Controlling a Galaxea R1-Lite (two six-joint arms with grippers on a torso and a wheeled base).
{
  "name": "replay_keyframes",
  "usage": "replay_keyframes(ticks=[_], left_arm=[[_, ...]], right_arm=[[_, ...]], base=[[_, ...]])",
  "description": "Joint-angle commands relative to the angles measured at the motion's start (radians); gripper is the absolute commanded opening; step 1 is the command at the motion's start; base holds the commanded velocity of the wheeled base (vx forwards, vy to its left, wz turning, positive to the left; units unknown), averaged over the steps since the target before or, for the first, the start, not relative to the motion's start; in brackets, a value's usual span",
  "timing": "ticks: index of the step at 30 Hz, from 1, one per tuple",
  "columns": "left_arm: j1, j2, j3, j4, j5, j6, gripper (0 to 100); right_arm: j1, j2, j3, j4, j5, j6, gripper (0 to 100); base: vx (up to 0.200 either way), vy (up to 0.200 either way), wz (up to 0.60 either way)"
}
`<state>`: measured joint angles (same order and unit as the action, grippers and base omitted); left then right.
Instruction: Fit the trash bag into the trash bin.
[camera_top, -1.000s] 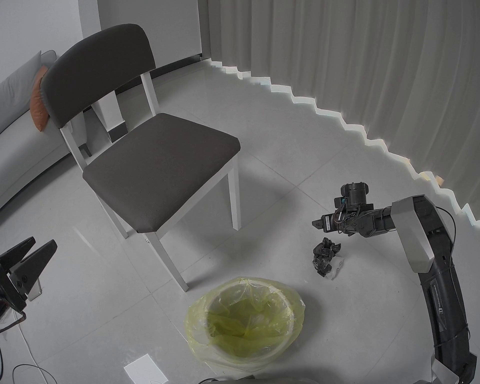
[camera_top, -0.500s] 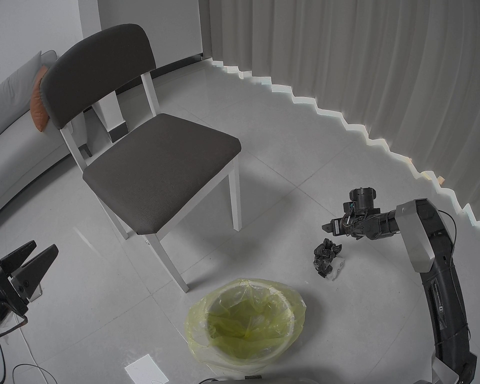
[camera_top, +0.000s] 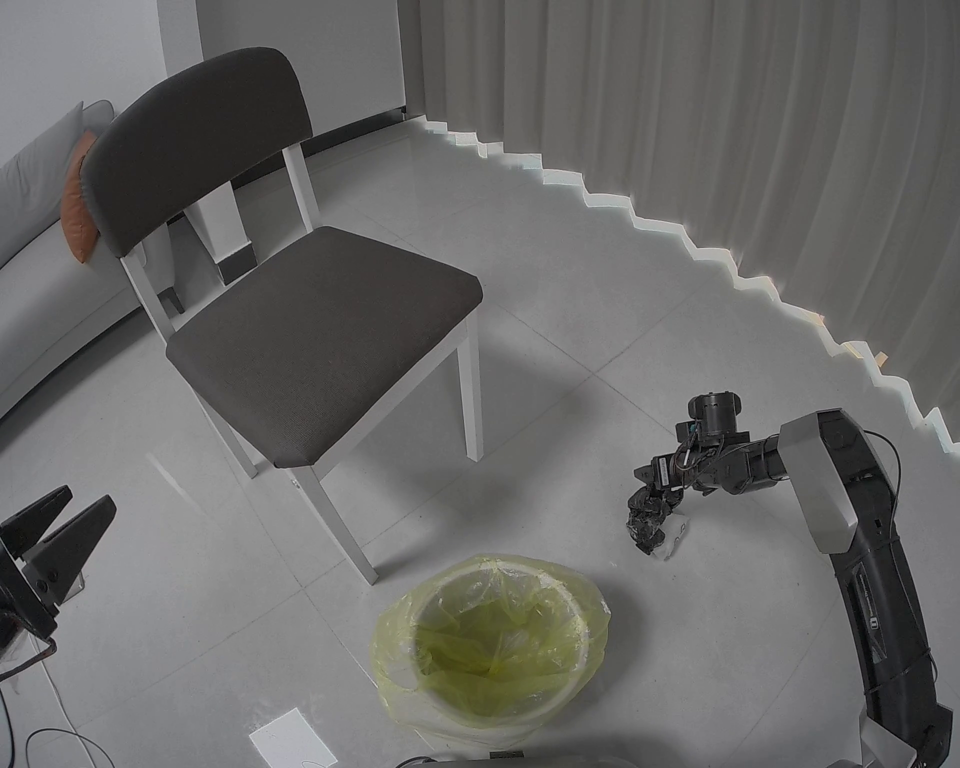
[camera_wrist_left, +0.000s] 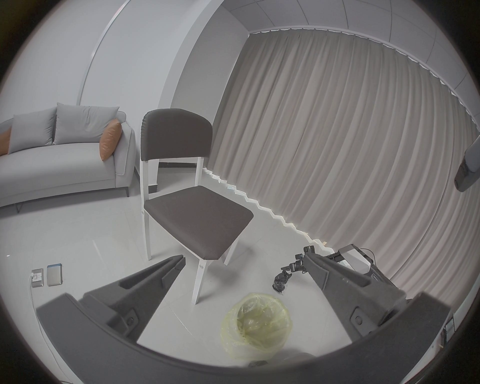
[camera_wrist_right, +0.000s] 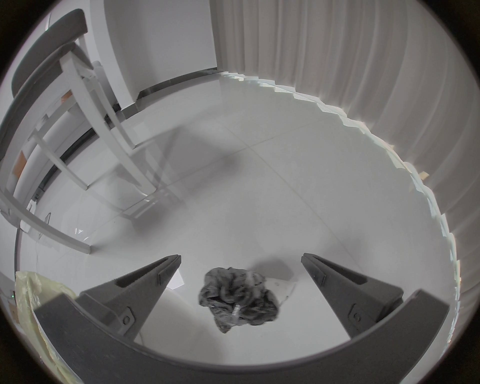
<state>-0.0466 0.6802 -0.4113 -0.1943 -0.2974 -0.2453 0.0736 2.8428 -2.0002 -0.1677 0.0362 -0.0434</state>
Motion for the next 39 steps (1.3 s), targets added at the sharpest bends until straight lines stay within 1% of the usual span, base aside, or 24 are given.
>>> replay_keyframes(ticks=[1, 13, 28, 34, 35, 39], left_arm=[[-0.001, -0.001, 0.006, -0.002, 0.0, 0.0, 100], [-0.001, 0.001, 0.009, -0.002, 0.0, 0.001, 100], [-0.001, 0.001, 0.008, -0.002, 0.0, 0.004, 100], [0.001, -0.001, 0.008, -0.002, 0.0, 0.006, 100], [0.001, -0.001, 0.008, -0.002, 0.0, 0.006, 100], [0.001, -0.001, 0.008, -0.002, 0.0, 0.006, 100]], right_arm=[[-0.008, 0.026, 0.0, 0.0, -0.001, -0.001, 100], [-0.009, 0.075, 0.0, 0.004, 0.001, -0.001, 100], [-0.003, 0.079, 0.0, 0.0, 0.002, -0.007, 100], [0.002, 0.079, 0.0, 0.0, 0.021, -0.009, 100], [0.002, 0.079, 0.0, -0.001, 0.021, -0.009, 0], [0.002, 0.076, 0.0, 0.0, 0.021, -0.007, 0]], base=[[0.0, 0.0, 0.0], [0.0, 0.0, 0.0], [0.0, 0.0, 0.0], [0.0, 0.0, 0.0], [0.0, 0.0, 0.0], [0.0, 0.0, 0.0]])
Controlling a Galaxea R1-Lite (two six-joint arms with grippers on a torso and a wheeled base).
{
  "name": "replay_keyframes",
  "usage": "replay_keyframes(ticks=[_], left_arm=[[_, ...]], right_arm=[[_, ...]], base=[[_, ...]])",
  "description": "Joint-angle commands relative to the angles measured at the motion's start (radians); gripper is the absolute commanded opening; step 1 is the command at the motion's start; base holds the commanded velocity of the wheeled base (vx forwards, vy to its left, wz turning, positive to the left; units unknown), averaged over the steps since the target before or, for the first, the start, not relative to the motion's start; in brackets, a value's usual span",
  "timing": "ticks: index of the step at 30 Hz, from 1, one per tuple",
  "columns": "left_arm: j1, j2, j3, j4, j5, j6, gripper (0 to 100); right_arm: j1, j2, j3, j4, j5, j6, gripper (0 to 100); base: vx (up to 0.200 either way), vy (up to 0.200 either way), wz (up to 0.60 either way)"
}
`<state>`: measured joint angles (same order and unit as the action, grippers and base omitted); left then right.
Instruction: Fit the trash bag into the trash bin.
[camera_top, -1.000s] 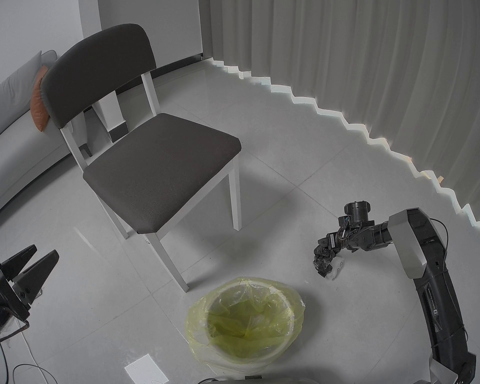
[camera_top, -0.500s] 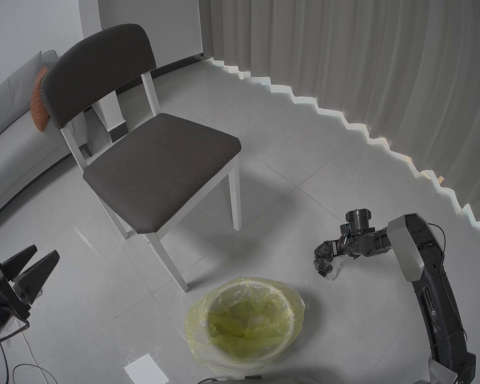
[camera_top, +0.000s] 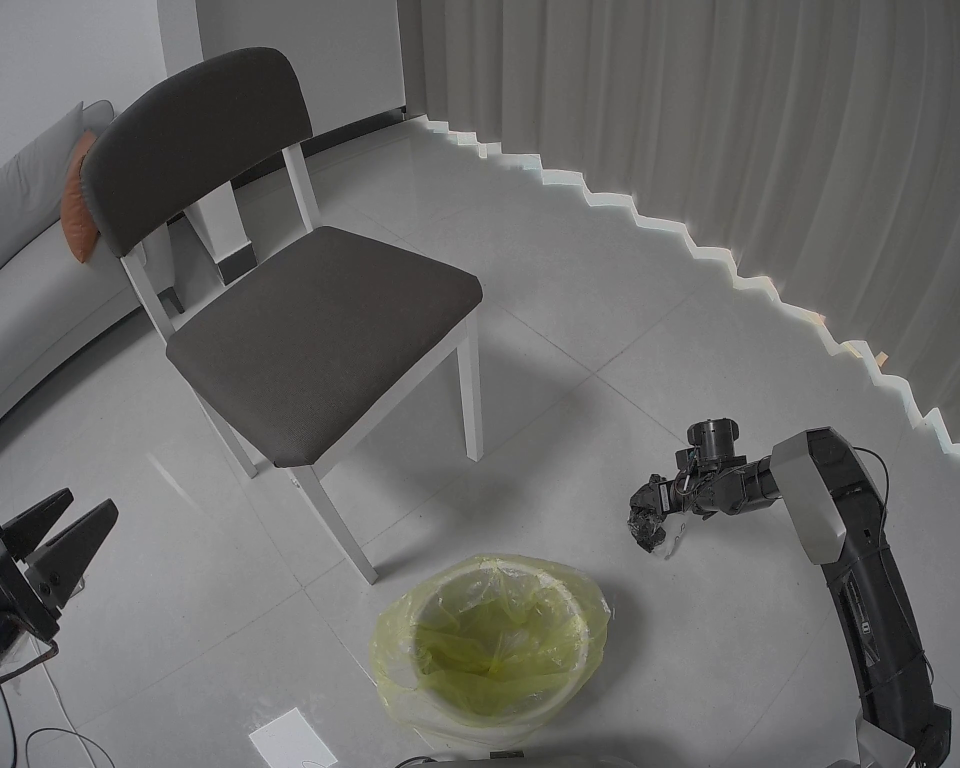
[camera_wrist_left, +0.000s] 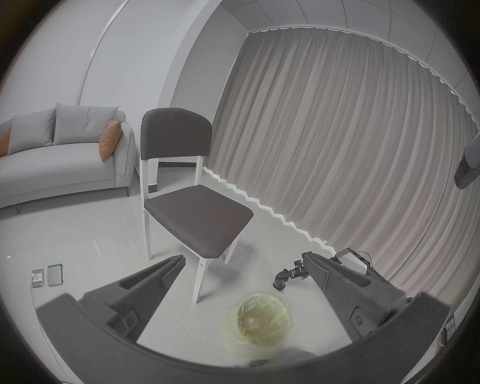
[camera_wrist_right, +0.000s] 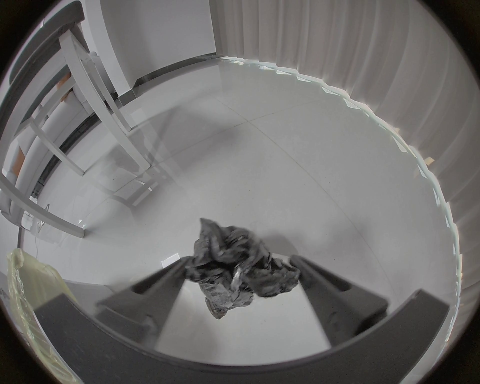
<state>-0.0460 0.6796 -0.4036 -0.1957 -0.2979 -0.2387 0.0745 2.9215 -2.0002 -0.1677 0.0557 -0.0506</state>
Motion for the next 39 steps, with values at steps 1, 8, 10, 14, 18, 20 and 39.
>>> replay_keyframes(ticks=[1, 8, 10, 14, 18, 20, 39], left_arm=[[0.0, 0.0, 0.0, -0.001, 0.0, 0.001, 100], [-0.002, -0.002, 0.002, -0.001, 0.0, -0.001, 100], [-0.002, -0.002, 0.002, -0.001, 0.0, -0.001, 100], [-0.003, -0.002, 0.002, -0.001, -0.001, -0.001, 100], [-0.005, 0.0, 0.002, -0.001, -0.004, -0.001, 100], [-0.005, 0.003, 0.002, -0.001, -0.004, -0.001, 100], [-0.046, -0.002, 0.032, -0.002, -0.001, 0.016, 100]], right_arm=[[0.001, -0.004, 0.0, 0.0, 0.001, 0.0, 0], [0.001, -0.036, 0.0, -0.012, 0.003, 0.002, 0], [0.002, -0.058, 0.011, -0.019, 0.003, 0.0, 0], [0.005, -0.151, 0.123, -0.067, 0.003, -0.002, 0], [0.018, -0.251, 0.251, -0.131, 0.01, -0.009, 0], [0.022, -0.308, 0.33, -0.181, 0.012, -0.015, 0], [0.311, -1.015, 1.022, -0.357, 0.07, -0.074, 0]], base=[[0.0, 0.0, 0.0], [0.0, 0.0, 0.0], [0.0, 0.0, 0.0], [0.0, 0.0, 0.0], [0.0, 0.0, 0.0], [0.0, 0.0, 0.0], [0.0, 0.0, 0.0]])
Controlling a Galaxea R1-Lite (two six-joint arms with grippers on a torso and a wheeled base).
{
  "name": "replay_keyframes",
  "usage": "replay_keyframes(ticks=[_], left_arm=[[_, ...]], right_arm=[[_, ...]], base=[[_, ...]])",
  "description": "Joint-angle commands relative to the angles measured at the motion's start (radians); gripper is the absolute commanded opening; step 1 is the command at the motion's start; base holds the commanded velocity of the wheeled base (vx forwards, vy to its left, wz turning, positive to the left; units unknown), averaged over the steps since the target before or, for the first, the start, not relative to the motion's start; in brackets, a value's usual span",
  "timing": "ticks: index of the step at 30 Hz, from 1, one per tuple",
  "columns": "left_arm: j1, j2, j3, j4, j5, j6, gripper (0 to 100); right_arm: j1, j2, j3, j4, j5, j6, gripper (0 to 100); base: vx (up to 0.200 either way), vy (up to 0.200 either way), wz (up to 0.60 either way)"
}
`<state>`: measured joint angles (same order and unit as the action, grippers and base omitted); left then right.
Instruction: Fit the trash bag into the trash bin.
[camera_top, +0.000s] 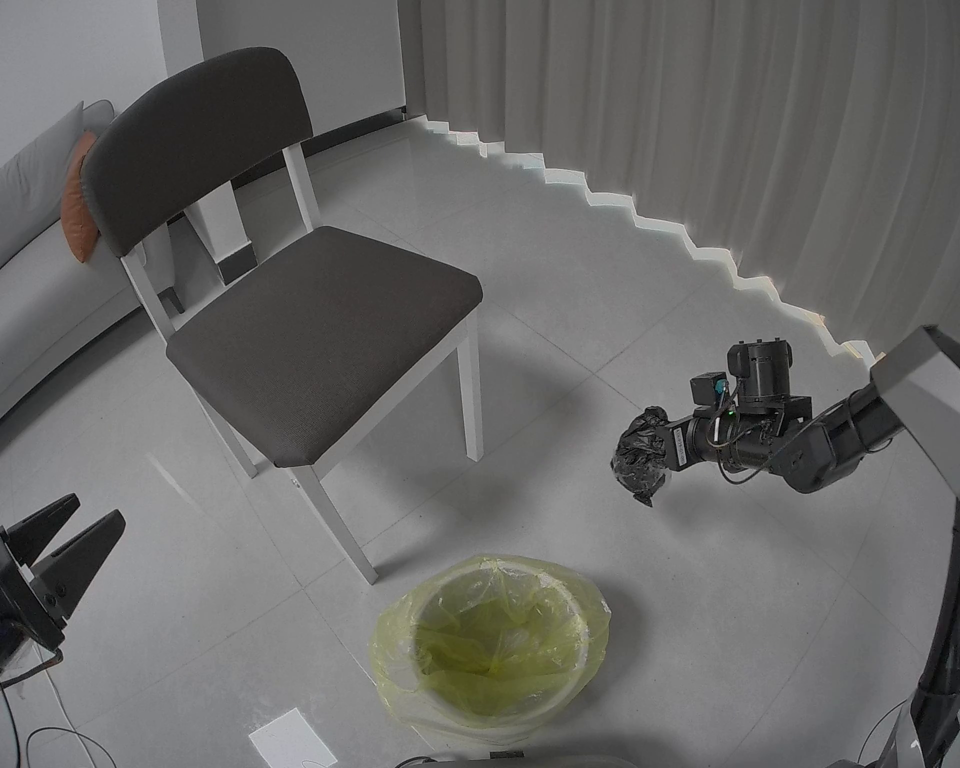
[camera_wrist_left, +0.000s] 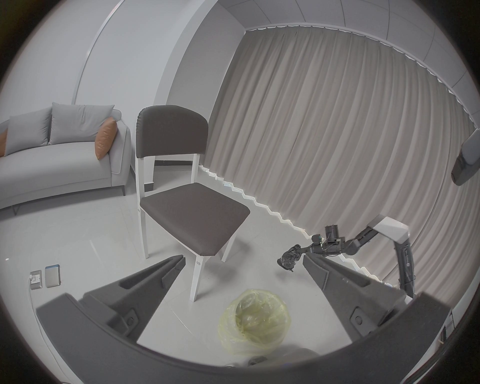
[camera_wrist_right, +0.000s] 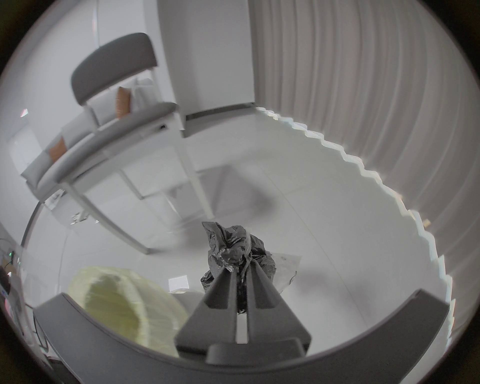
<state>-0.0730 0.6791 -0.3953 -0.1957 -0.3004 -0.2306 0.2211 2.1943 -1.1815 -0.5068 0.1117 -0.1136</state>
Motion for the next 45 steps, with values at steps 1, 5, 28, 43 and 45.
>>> replay_keyframes(ticks=[1, 5, 28, 43, 45], left_arm=[[-0.019, -0.001, 0.029, -0.002, 0.001, 0.008, 100], [-0.021, -0.001, 0.058, -0.008, 0.0, 0.007, 100], [-0.021, -0.02, 0.087, -0.04, -0.002, -0.004, 100], [-0.021, -0.015, 0.092, -0.042, -0.02, -0.033, 100], [-0.021, -0.016, 0.095, -0.042, -0.02, -0.033, 100]], right_arm=[[0.181, -0.3, 0.22, -0.019, 0.014, -0.009, 0], [0.296, -0.327, 0.318, -0.042, 0.0, -0.008, 0], [0.567, -0.146, 0.482, -0.205, -0.061, -0.006, 0], [0.574, 0.002, 0.479, -0.259, -0.063, -0.003, 0], [0.574, 0.022, 0.476, -0.279, -0.063, -0.006, 0]], base=[[0.0, 0.0, 0.0], [0.0, 0.0, 0.0], [0.0, 0.0, 0.0], [0.0, 0.0, 0.0], [0.0, 0.0, 0.0]])
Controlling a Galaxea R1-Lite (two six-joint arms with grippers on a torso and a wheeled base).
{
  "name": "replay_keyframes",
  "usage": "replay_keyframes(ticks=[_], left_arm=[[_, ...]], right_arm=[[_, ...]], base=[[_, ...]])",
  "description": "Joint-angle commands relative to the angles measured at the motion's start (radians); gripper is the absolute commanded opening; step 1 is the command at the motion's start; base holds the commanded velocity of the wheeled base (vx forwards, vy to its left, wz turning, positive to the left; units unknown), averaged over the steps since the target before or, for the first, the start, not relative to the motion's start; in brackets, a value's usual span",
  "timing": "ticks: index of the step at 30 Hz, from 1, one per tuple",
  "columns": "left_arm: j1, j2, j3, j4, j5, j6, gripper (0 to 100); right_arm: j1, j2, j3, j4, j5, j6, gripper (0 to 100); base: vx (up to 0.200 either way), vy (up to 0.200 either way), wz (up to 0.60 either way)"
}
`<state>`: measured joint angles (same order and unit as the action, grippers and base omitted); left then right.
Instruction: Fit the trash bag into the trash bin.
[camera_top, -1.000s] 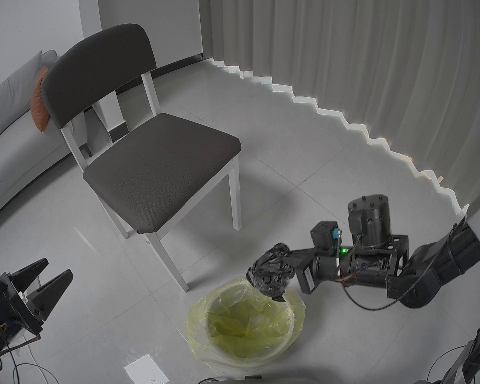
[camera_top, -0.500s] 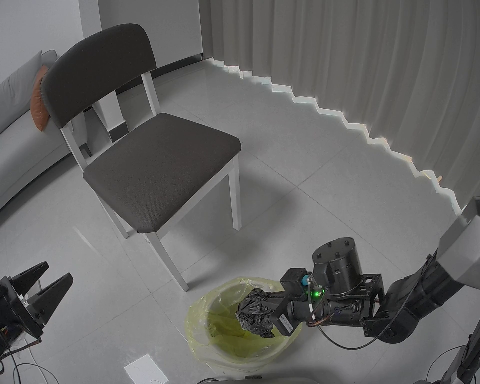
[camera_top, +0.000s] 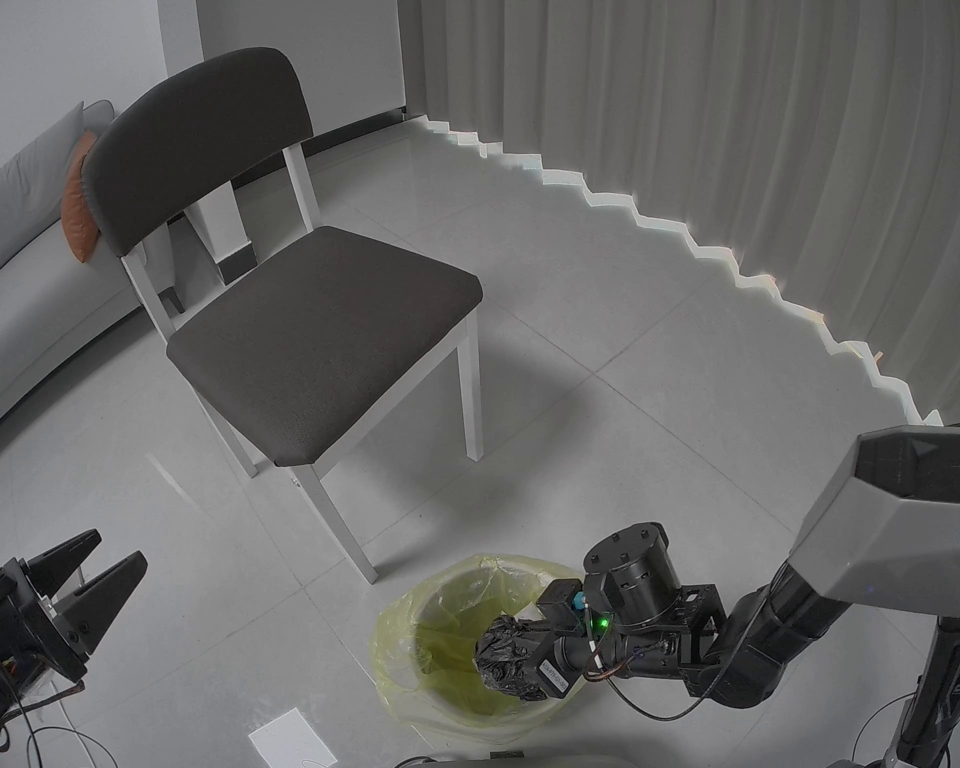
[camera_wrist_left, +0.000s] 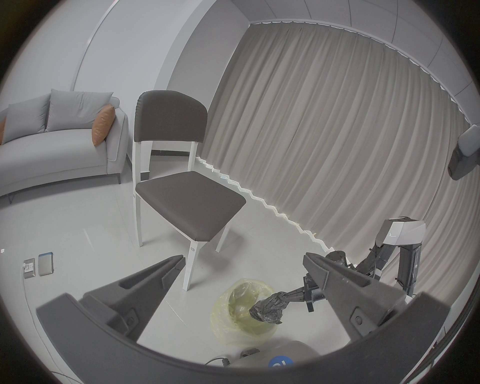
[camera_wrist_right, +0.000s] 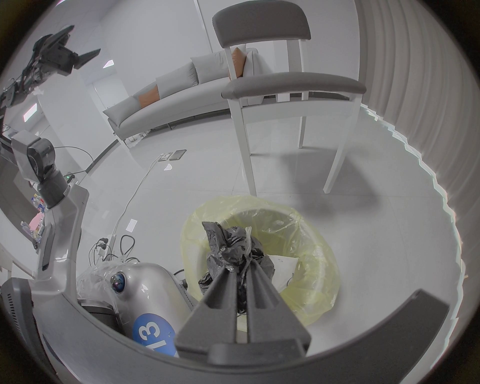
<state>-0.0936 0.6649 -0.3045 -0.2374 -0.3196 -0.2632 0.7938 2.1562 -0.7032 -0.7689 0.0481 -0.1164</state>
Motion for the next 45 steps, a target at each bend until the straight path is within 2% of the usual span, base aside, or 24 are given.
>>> replay_keyframes(ticks=[1, 22, 39, 40, 45], left_arm=[[0.0, -0.002, 0.004, 0.0, -0.001, -0.001, 100], [0.0, -0.042, 0.024, 0.0, -0.001, -0.001, 100], [0.0, -0.053, 0.033, 0.0, -0.001, -0.001, 100], [0.002, -0.053, 0.031, 0.0, -0.001, -0.001, 100], [0.0, -0.051, 0.031, 0.0, -0.001, -0.001, 100]], right_arm=[[0.001, 0.06, -0.002, -0.016, 0.001, -0.003, 0], [-0.016, 0.222, -0.127, -0.033, -0.001, -0.008, 0], [-0.042, 0.274, -0.159, -0.029, -0.001, -0.028, 0], [-0.042, 0.274, -0.159, -0.029, -0.001, -0.028, 100], [-0.042, 0.271, -0.159, -0.035, -0.001, -0.029, 100]], base=[[0.0, 0.0, 0.0], [0.0, 0.0, 0.0], [0.0, 0.0, 0.0], [0.0, 0.0, 0.0], [0.0, 0.0, 0.0]])
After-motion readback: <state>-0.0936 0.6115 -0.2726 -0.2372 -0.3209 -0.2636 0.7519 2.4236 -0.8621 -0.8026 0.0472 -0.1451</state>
